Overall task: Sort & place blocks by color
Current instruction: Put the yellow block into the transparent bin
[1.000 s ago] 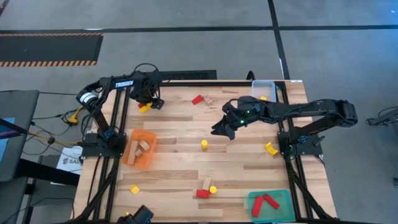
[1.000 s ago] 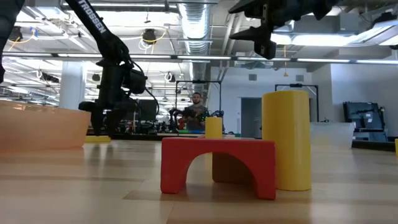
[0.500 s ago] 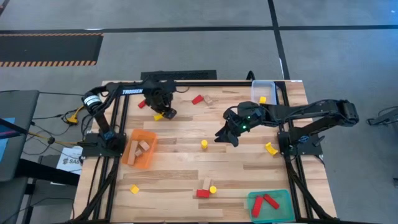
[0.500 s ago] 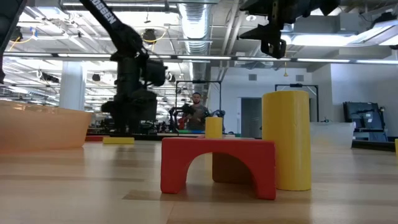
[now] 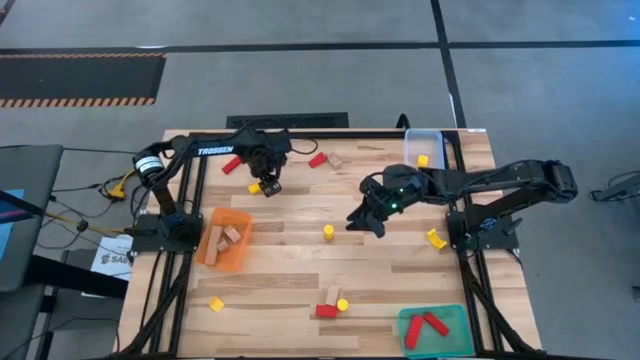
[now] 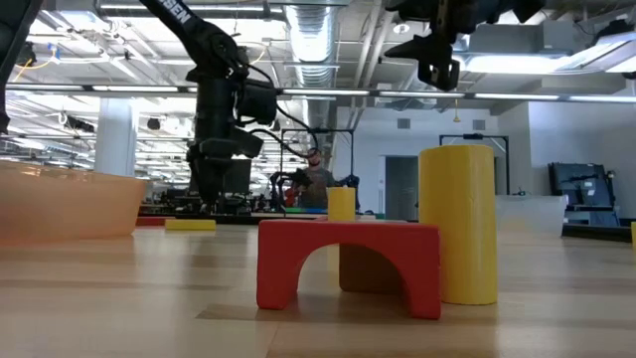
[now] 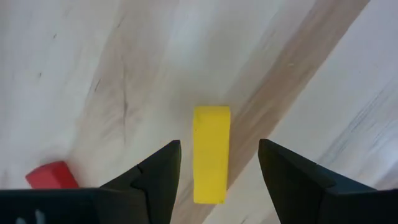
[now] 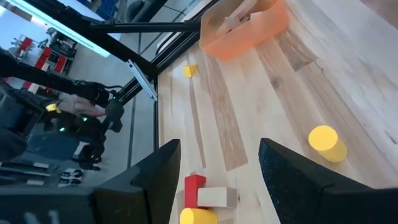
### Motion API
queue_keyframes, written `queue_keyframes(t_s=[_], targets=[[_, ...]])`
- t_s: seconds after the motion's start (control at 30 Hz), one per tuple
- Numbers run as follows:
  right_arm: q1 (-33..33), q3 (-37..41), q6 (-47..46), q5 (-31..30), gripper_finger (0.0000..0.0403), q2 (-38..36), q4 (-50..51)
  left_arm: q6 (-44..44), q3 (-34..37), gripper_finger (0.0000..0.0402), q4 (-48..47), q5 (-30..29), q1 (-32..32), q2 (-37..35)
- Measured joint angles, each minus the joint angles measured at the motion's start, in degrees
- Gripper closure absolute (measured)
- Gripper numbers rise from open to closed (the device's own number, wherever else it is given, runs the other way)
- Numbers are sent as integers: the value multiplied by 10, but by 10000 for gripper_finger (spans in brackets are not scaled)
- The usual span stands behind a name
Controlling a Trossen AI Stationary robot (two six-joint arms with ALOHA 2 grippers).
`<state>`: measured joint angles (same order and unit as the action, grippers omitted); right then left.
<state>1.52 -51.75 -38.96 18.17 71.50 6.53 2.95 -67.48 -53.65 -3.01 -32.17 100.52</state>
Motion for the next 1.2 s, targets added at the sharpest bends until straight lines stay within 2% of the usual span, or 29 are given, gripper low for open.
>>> queue_keyframes(t_s=[0.23,0.37,0.47,0.6,0.8,0.93,1.1,1.2], targets=[[-13,0,-11,-2,165,0,0,20,43,200,24,15,-23,0],[-15,0,-12,-6,165,0,0,23,72,200,47,2,-41,0],[-15,0,-13,-6,165,0,0,20,84,200,49,32,-52,-1],[-9,0,-13,-6,165,0,0,19,92,200,50,37,-51,-1],[-6,0,-15,-8,165,0,-1,-18,118,208,66,37,-50,-5],[-6,0,-15,-8,165,0,-1,-28,120,243,65,29,-50,-5],[-6,0,-13,-8,165,0,2,-38,118,325,65,38,-50,-4],[-6,0,-8,-8,165,-6,33,-58,110,330,61,64,-51,-3]])
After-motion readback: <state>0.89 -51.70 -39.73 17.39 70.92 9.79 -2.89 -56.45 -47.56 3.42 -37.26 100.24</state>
